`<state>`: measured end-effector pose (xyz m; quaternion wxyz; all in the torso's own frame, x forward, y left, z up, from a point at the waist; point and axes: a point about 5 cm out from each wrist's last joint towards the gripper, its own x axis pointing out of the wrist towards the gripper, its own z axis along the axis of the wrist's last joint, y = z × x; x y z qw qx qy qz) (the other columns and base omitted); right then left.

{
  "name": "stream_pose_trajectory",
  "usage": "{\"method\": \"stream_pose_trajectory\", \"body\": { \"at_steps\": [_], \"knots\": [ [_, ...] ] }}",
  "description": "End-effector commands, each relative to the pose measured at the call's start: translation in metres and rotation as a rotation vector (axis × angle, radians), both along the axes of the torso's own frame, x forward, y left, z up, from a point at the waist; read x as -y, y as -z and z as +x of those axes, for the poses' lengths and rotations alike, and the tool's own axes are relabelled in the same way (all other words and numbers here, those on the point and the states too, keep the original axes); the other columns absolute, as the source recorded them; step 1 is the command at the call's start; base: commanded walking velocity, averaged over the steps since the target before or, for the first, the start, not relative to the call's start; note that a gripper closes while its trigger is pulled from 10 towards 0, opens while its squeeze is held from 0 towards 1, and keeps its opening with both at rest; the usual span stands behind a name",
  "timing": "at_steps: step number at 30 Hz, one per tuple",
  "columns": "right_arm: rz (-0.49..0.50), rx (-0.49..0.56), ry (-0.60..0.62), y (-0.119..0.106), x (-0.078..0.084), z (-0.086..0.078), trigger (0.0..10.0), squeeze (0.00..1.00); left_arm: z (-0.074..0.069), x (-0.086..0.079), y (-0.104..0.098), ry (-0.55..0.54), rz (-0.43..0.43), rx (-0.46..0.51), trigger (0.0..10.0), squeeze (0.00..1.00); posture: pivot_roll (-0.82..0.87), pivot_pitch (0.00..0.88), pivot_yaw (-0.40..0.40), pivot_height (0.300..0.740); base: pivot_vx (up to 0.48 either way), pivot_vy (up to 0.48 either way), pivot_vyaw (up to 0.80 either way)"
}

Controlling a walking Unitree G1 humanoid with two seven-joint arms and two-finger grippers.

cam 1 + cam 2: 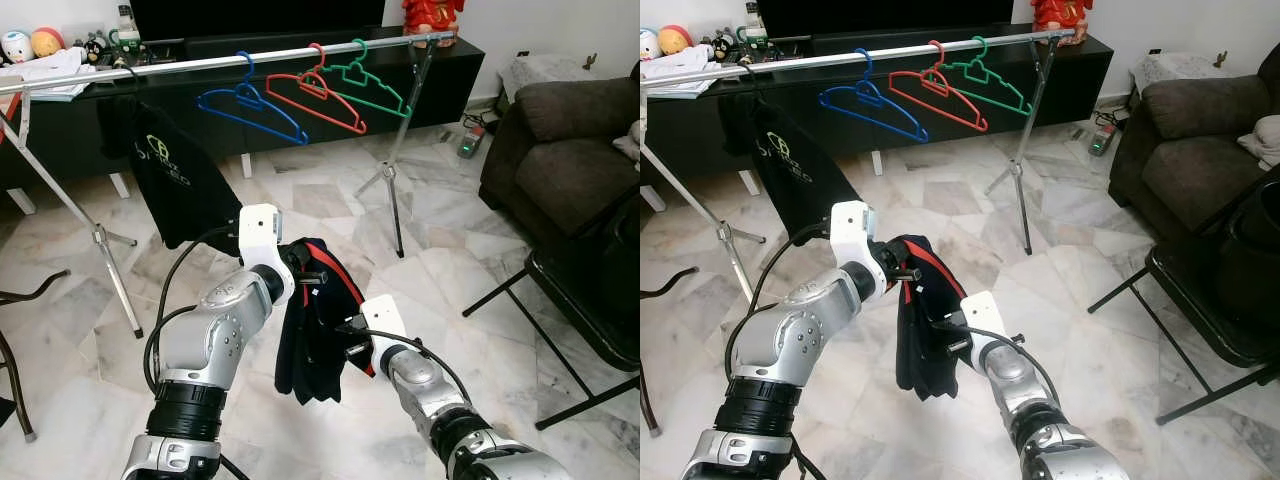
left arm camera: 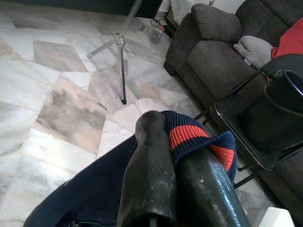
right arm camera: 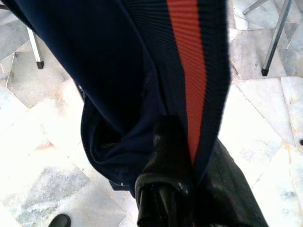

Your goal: Hang hanger

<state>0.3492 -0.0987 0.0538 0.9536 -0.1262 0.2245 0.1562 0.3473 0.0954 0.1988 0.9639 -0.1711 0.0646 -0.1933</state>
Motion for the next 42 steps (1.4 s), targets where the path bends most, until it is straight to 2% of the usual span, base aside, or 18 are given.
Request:
{"method": "stream_pose_trajectory", "body": {
  "at_steps": [1,11,13,14,17,19,23,24,25,26,27,30,32,36,39,42],
  "knots": [
    [0.014,0.005,0.005,0.000,0.001,0.000,0.0,0.00,-0.001,0.002,-0.015,0.006,-0.015,0.056,0.0,0.00,0.27,0.139,-0.012,0.740,0.000,0.000,0.00],
    [0.007,0.032,-0.033,-0.001,-0.001,0.000,0.0,0.00,-0.002,-0.005,-0.006,-0.007,0.021,0.037,0.0,0.00,0.26,0.139,-0.012,0.740,0.000,0.000,0.00],
    [0.019,0.044,0.000,-0.003,0.004,0.002,0.0,0.00,-0.004,-0.009,0.000,-0.014,0.042,0.023,0.0,0.00,0.26,0.140,-0.012,0.740,0.000,0.000,0.00],
    [0.041,0.057,0.064,-0.005,0.014,0.004,0.0,0.00,-0.006,-0.013,0.010,-0.010,0.104,0.002,0.0,0.00,0.25,0.139,-0.009,0.740,0.000,0.000,0.00],
    [0.013,0.115,0.166,-0.013,0.033,0.009,0.0,0.00,-0.012,-0.021,0.030,-0.006,0.207,-0.031,0.0,0.00,0.24,0.139,-0.006,0.740,0.000,0.000,0.00],
    [0.033,0.152,0.231,-0.018,0.043,0.012,0.0,0.00,-0.016,-0.027,0.043,-0.014,0.231,-0.063,0.0,0.00,0.23,0.133,0.000,0.740,0.000,0.000,0.00],
    [0.070,0.190,0.258,-0.025,0.048,0.015,0.0,0.00,-0.021,-0.034,0.056,-0.023,0.244,-0.094,0.0,0.00,0.21,0.126,0.004,0.740,0.000,0.000,0.00],
    [0.094,0.203,0.258,-0.026,0.047,0.016,0.0,0.00,-0.024,-0.036,0.064,-0.031,0.263,-0.107,7.6,0.00,0.21,0.123,0.005,0.740,0.000,0.000,0.00],
    [0.103,0.205,0.258,-0.027,0.047,0.016,0.0,0.00,-0.025,-0.037,0.066,-0.030,0.268,-0.109,7.6,0.00,0.21,0.122,0.005,0.740,0.000,0.000,0.00],
    [0.114,0.210,0.254,-0.028,0.045,0.016,0.0,0.00,-0.027,-0.036,0.068,-0.020,0.257,-0.110,10.0,0.00,0.21,0.122,0.005,0.740,0.000,0.000,0.00],
    [0.129,0.216,0.231,-0.028,0.039,0.016,0.0,0.00,-0.030,-0.034,0.070,-0.004,0.247,-0.099,10.0,1.00,0.20,0.116,0.005,0.740,0.000,0.000,0.00],
    [0.136,0.217,0.191,-0.028,0.031,0.015,0.0,0.00,-0.033,-0.030,0.072,0.024,0.242,-0.084,10.0,1.00,0.19,0.109,0.007,0.740,0.000,0.000,0.00],
    [0.120,0.179,0.141,-0.022,0.023,0.012,0.0,0.00,-0.036,-0.025,0.071,0.051,0.195,-0.068,10.0,1.00,0.20,0.102,0.005,0.740,0.000,0.000,0.00],
    [0.147,0.130,0.127,-0.014,0.020,0.007,0.0,0.00,-0.039,-0.025,0.076,0.066,0.184,-0.062,10.0,1.00,0.18,0.099,0.003,0.740,0.000,0.000,0.00],
    [0.165,0.125,0.136,-0.010,0.022,0.004,0.0,0.00,-0.042,-0.035,0.087,0.004,0.195,-0.083,10.0,1.00,0.18,0.099,0.003,0.740,0.000,0.000,0.00],
    [0.197,0.116,0.193,-0.005,0.030,0.000,0.0,0.00,-0.045,-0.048,0.100,-0.086,0.271,-0.102,10.0,1.00,0.16,0.089,-0.003,0.740,0.000,0.000,0.00]
  ]
}}
